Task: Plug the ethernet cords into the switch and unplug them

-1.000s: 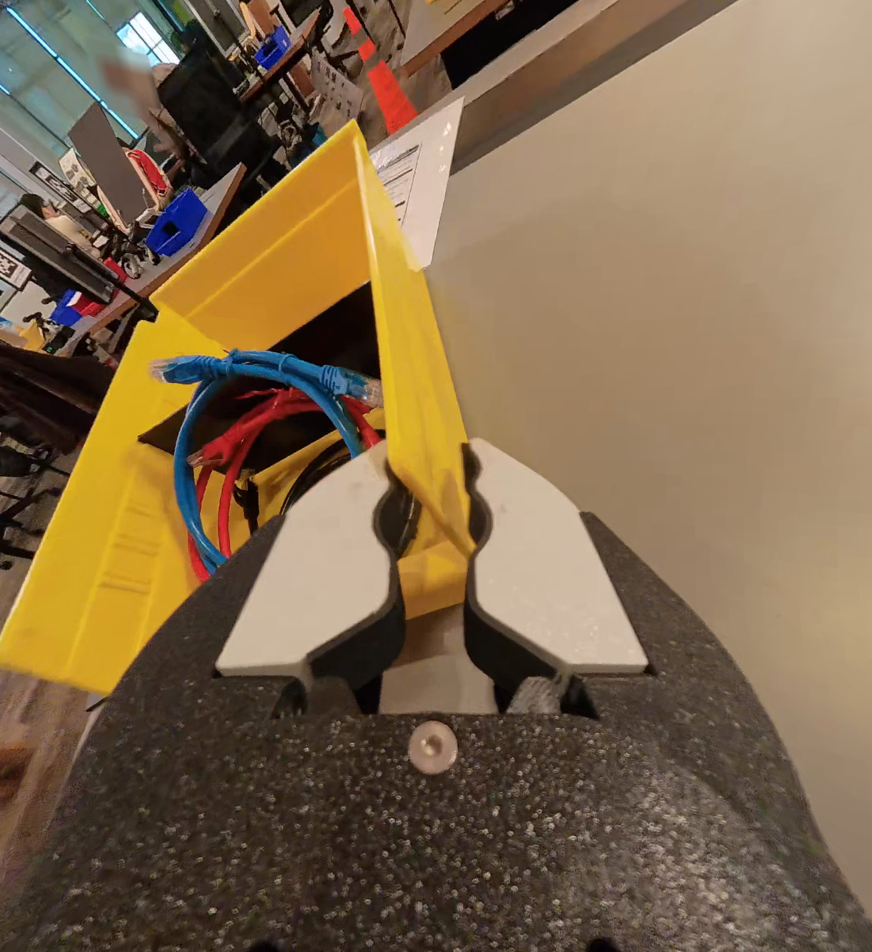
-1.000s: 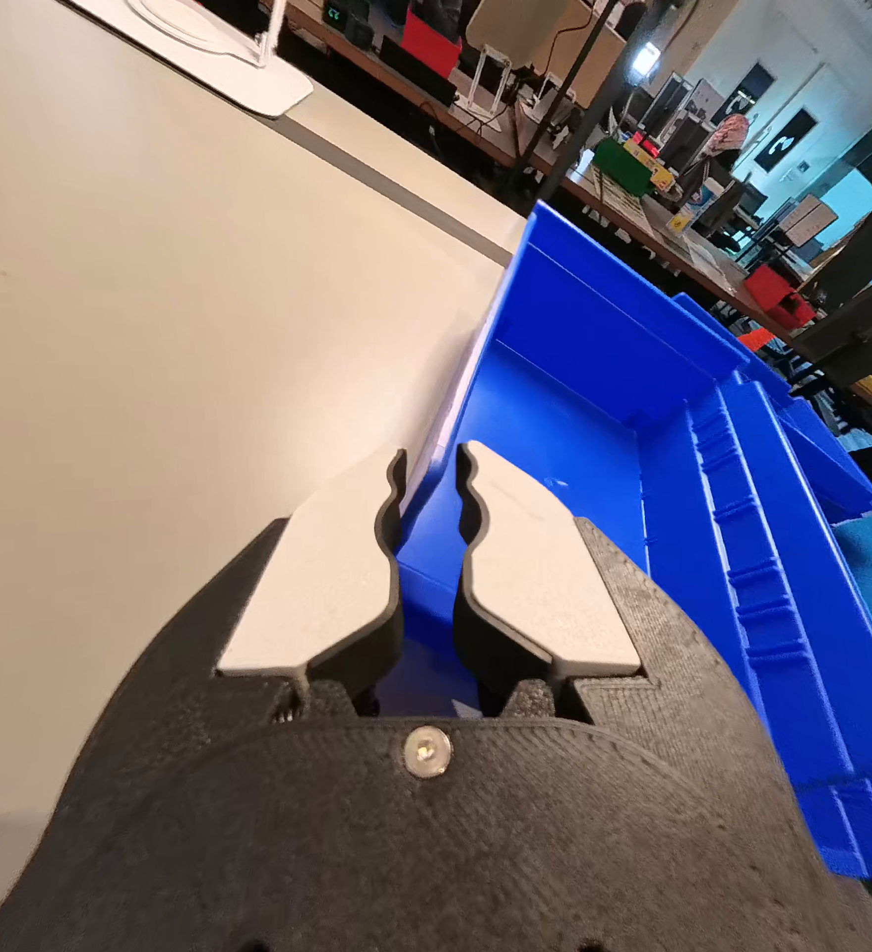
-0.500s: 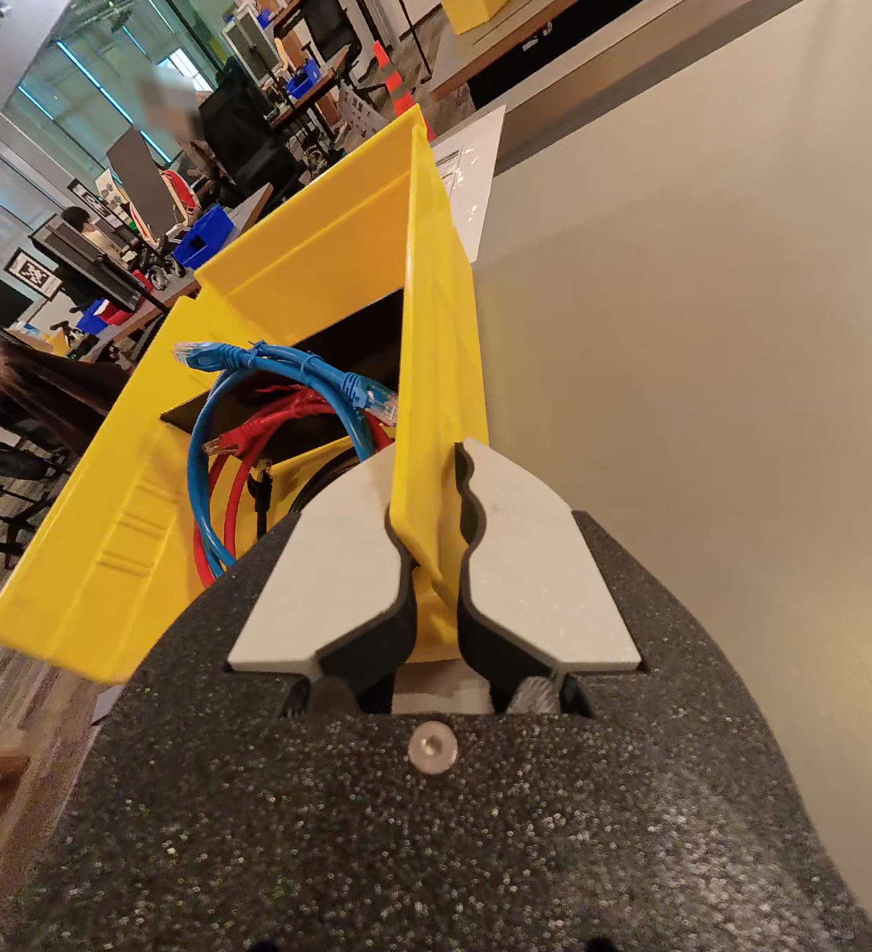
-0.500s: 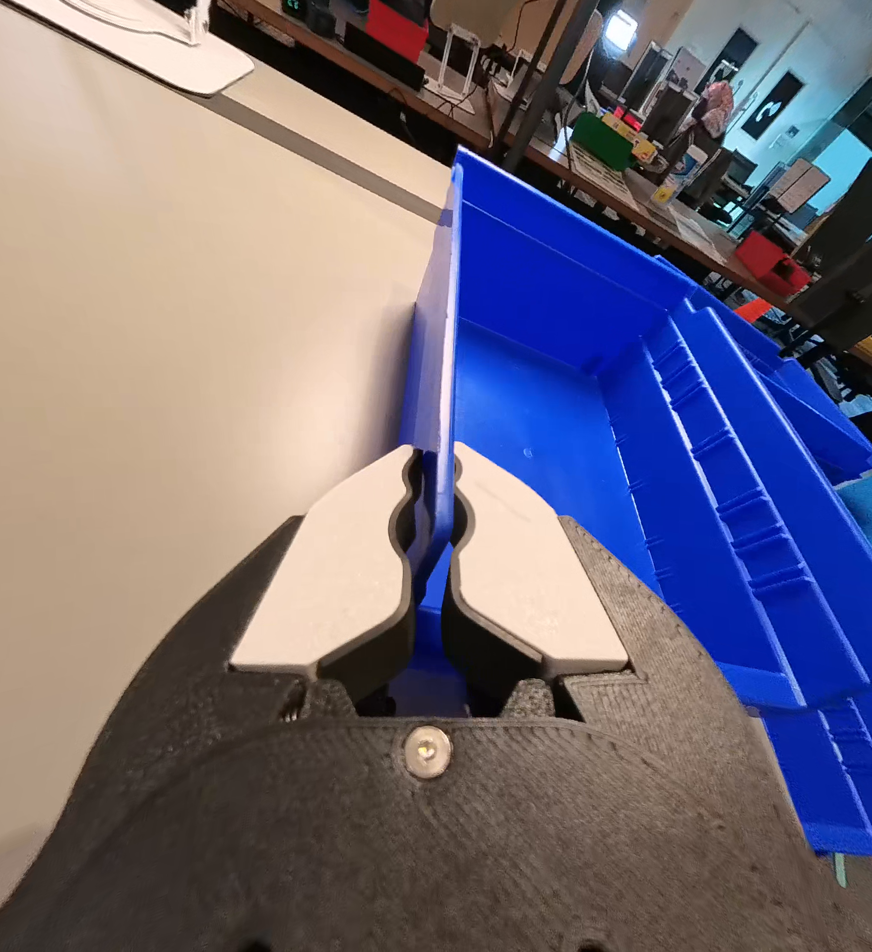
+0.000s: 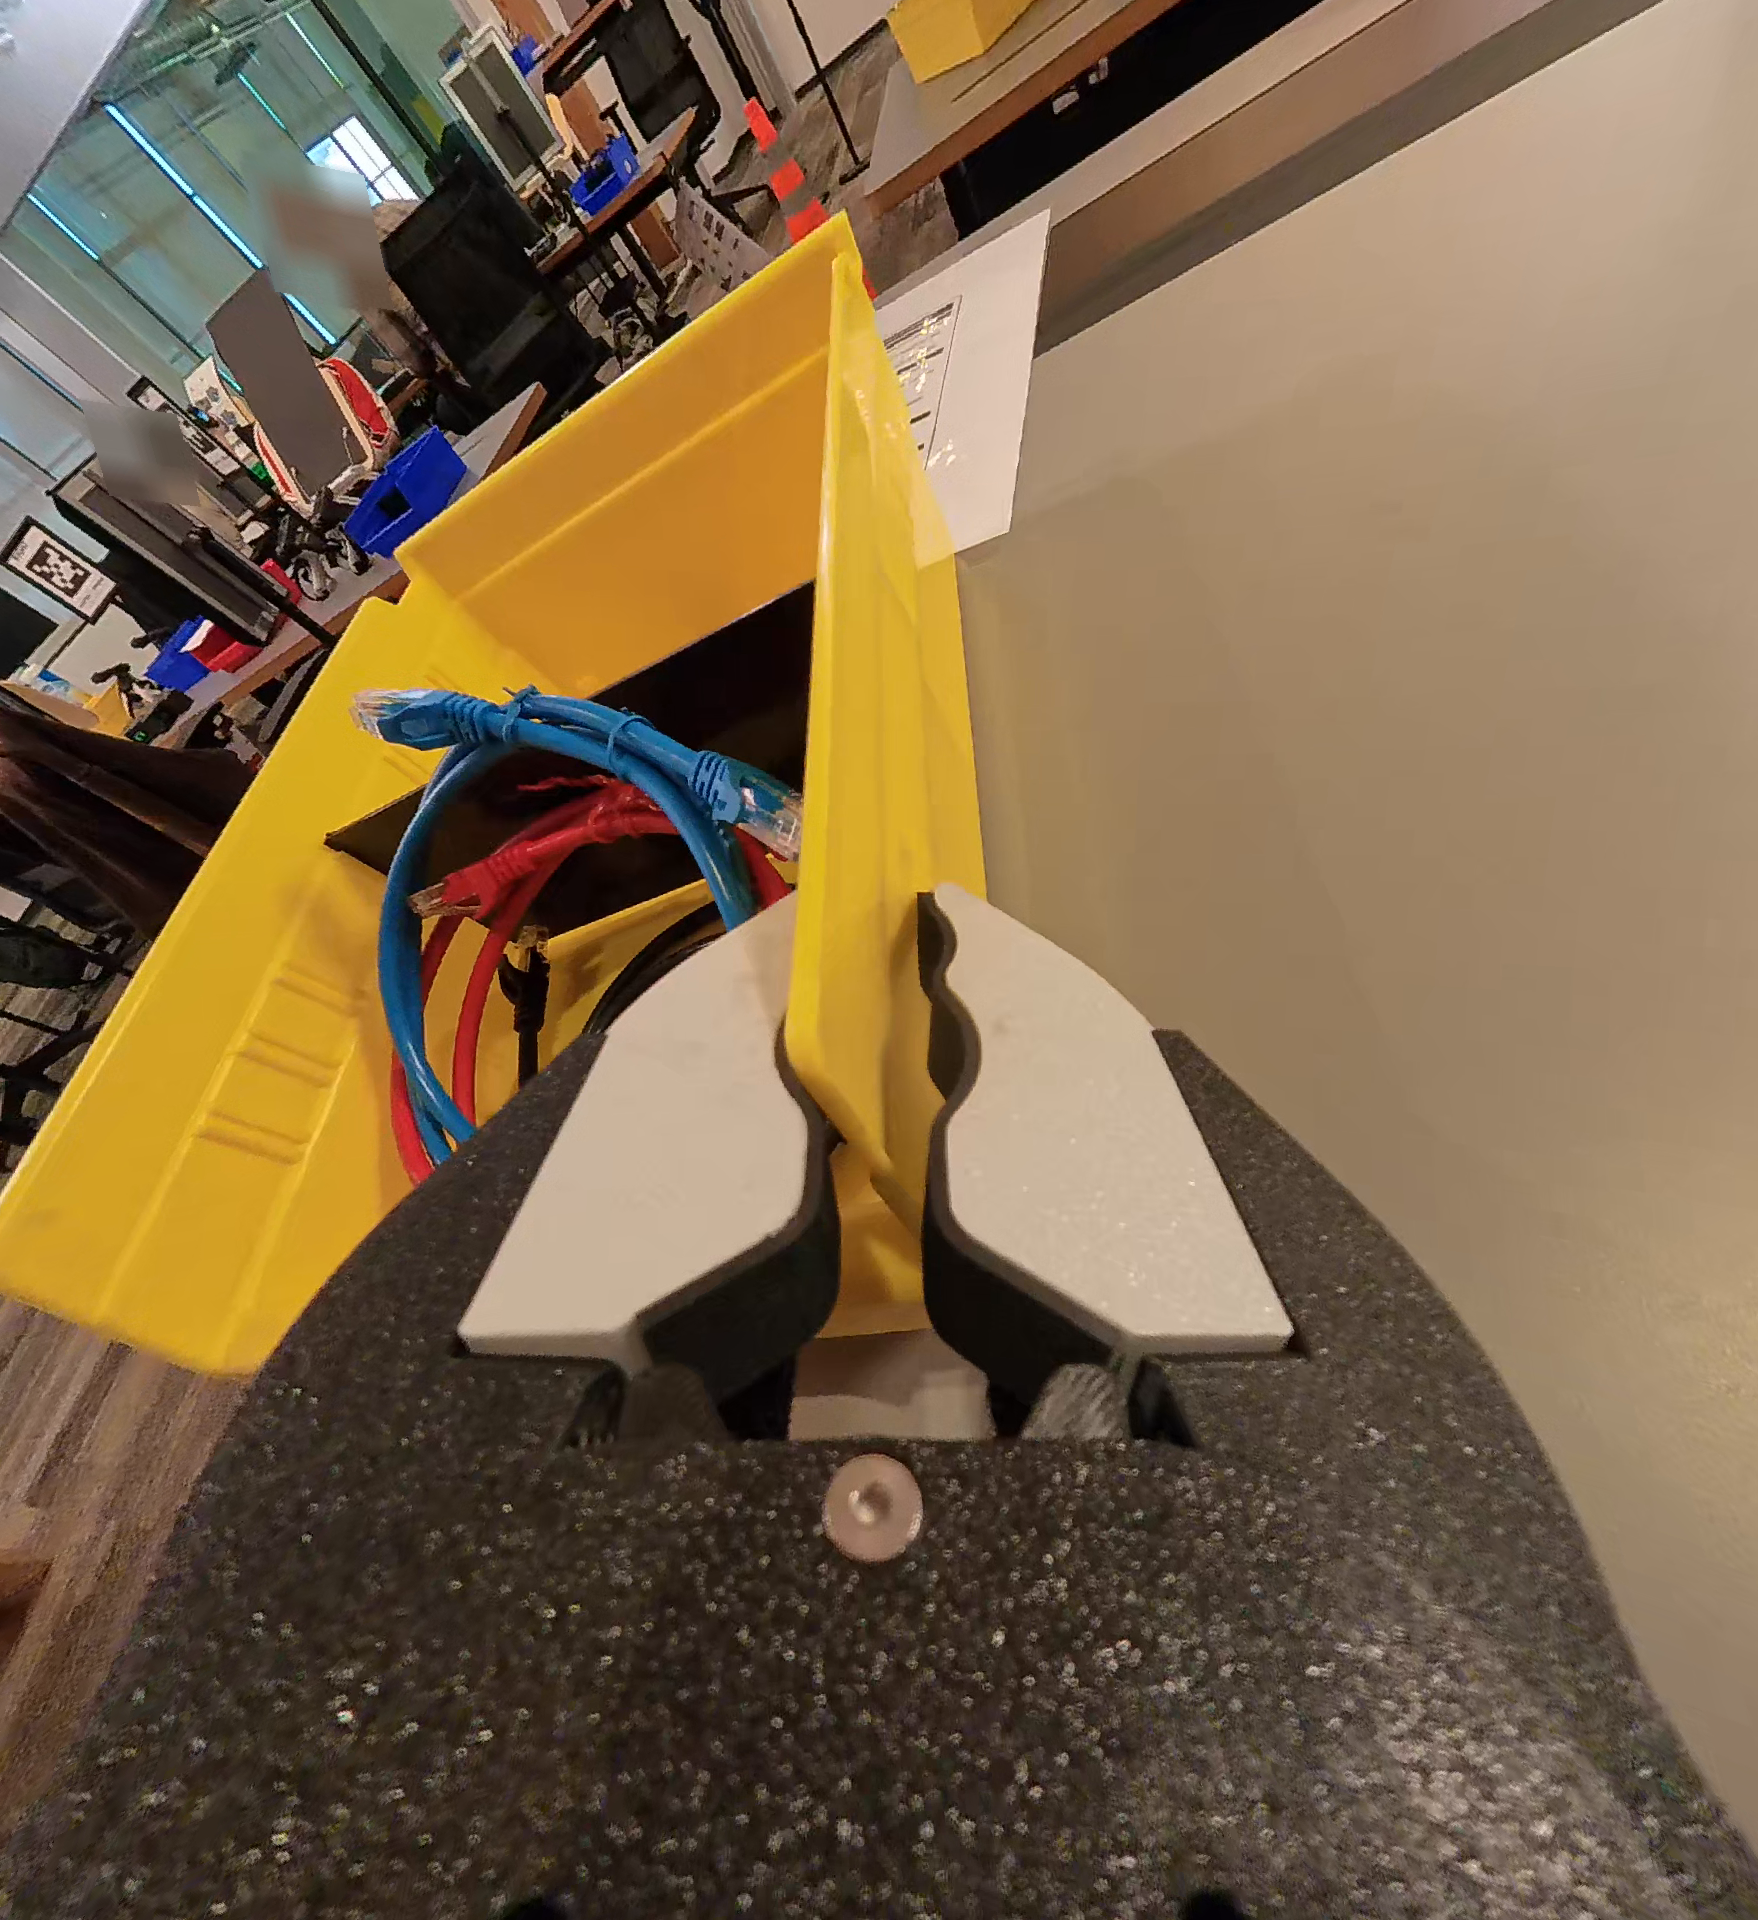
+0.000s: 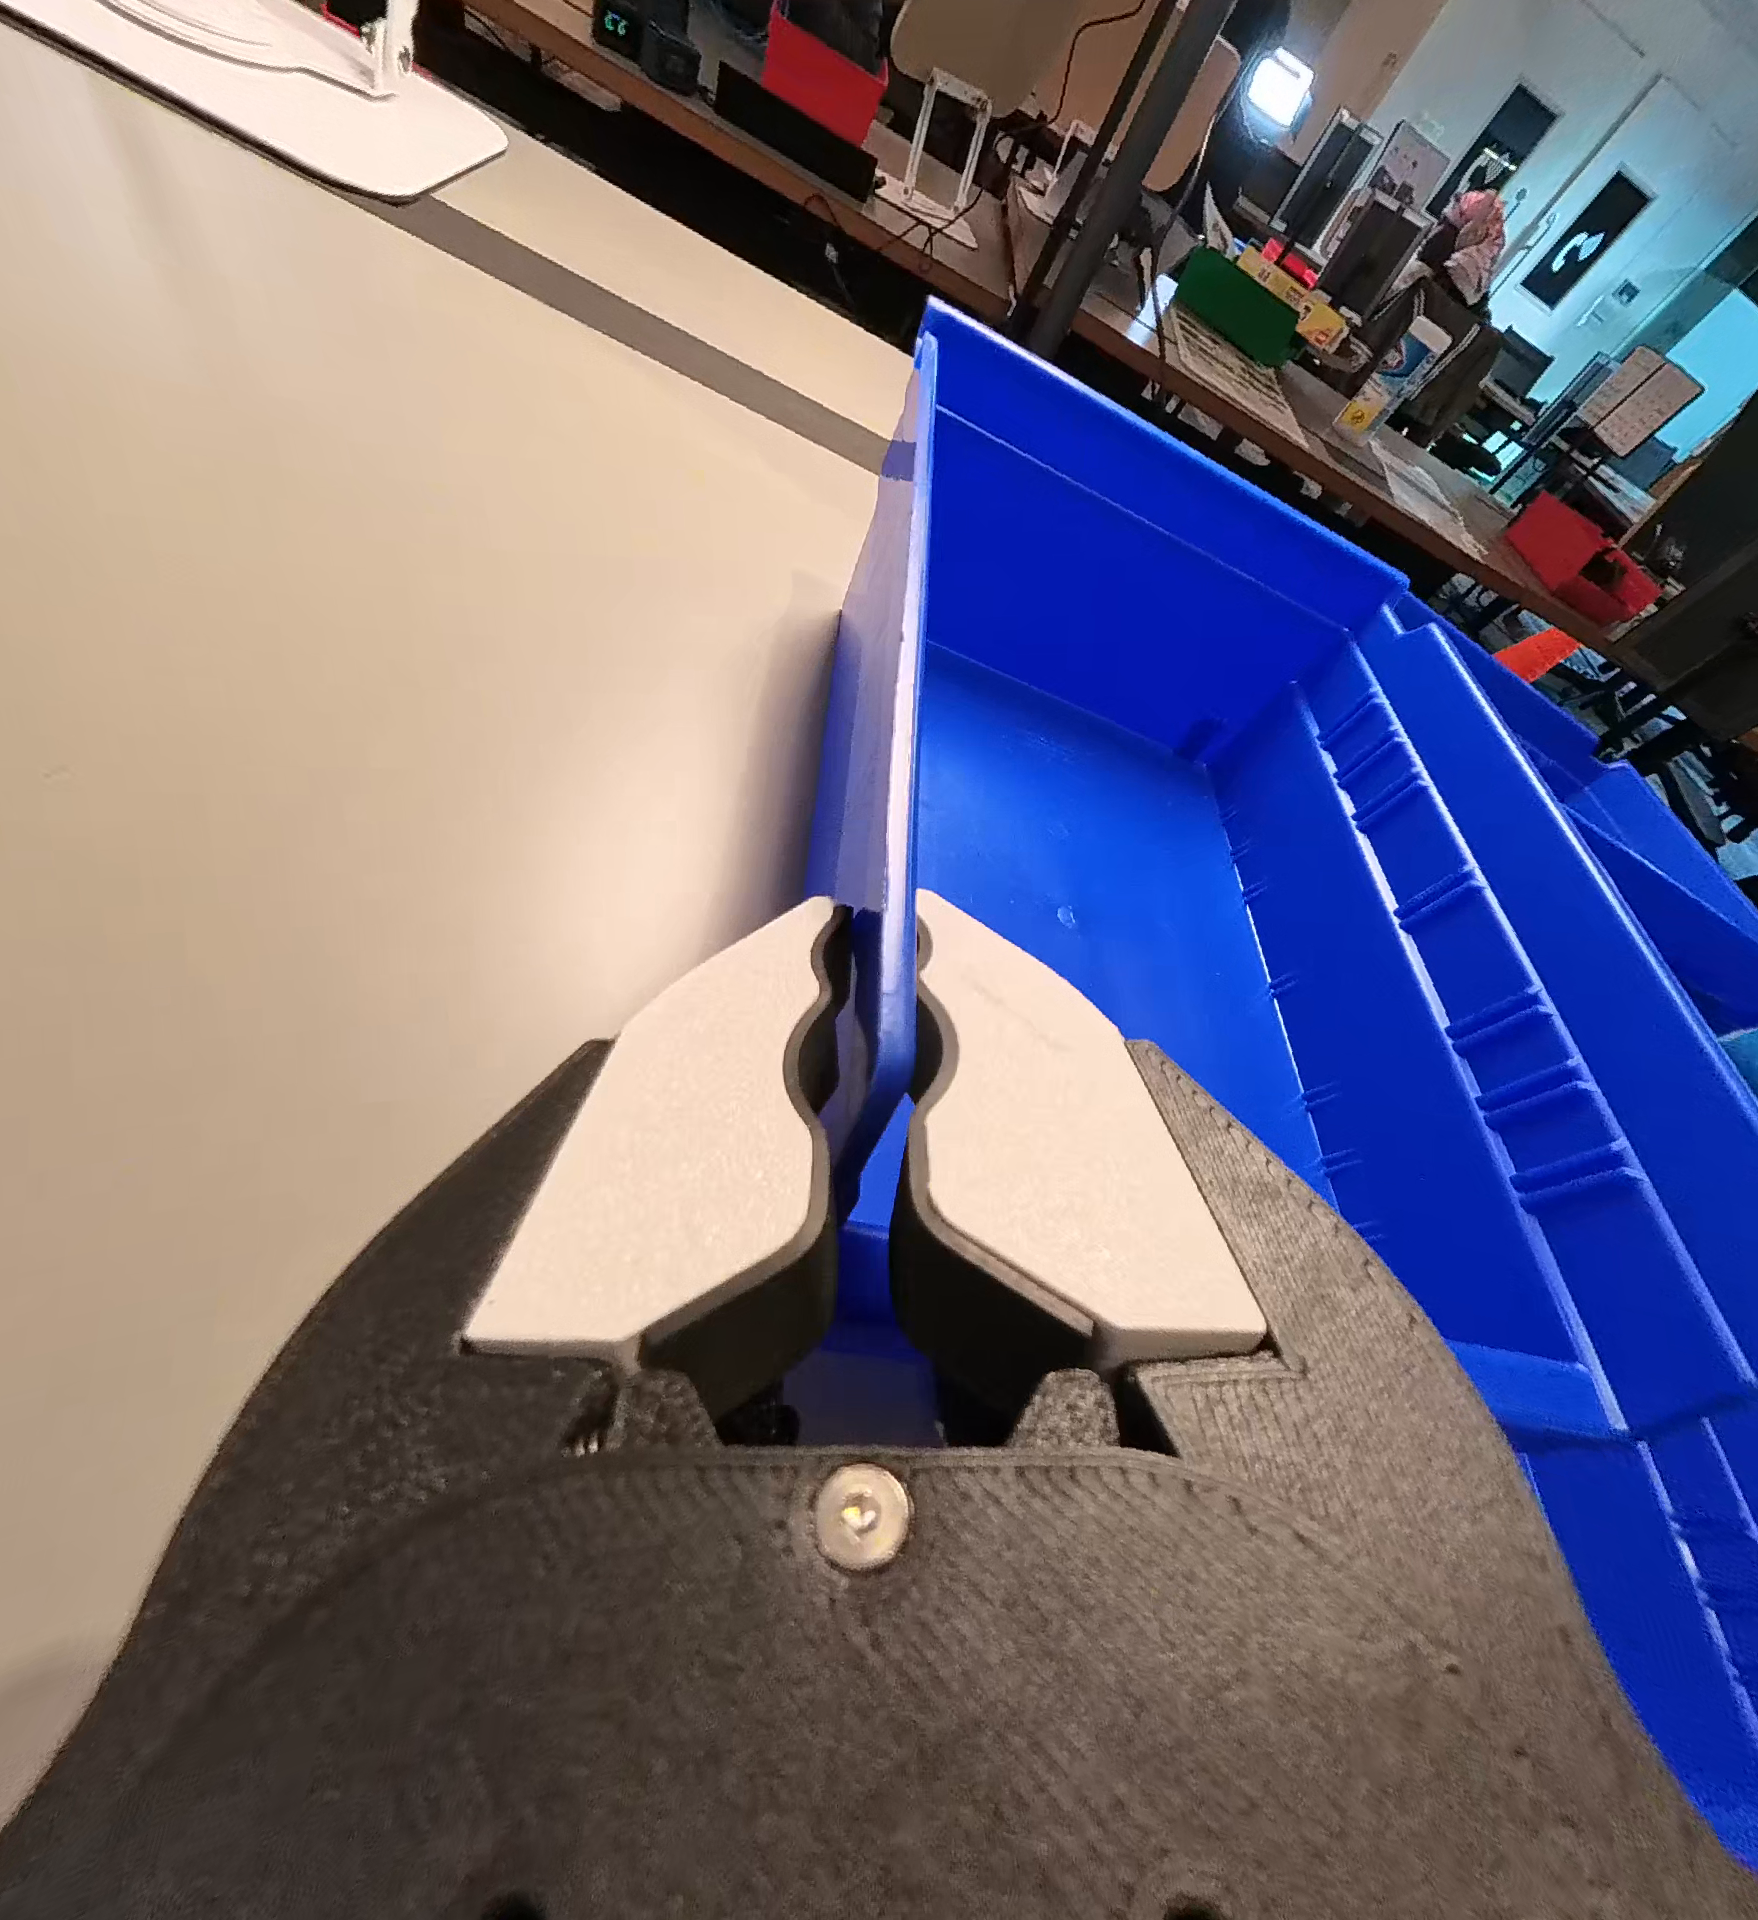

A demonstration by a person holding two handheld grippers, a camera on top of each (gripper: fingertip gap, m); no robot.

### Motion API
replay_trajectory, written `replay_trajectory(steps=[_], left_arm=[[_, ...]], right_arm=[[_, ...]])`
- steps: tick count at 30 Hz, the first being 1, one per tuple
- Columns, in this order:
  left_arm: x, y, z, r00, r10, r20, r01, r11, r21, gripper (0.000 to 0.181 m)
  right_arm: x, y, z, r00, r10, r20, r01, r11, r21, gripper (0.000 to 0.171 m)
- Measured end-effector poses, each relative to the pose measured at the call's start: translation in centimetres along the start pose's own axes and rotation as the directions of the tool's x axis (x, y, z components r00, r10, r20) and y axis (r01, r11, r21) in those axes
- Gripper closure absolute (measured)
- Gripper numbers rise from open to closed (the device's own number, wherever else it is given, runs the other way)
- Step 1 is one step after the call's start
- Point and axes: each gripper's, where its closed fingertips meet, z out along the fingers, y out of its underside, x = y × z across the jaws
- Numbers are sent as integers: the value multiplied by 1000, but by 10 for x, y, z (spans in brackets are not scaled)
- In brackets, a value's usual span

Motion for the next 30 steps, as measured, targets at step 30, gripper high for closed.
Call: replay_trajectory(steps=[30], left_arm=[[-8, 6, -2, 999, 9, -36, -8, 1000, 24, 168]], right_arm=[[2, -3, 13, 1000, 21, -19, -21, 1000, -13, 165]])
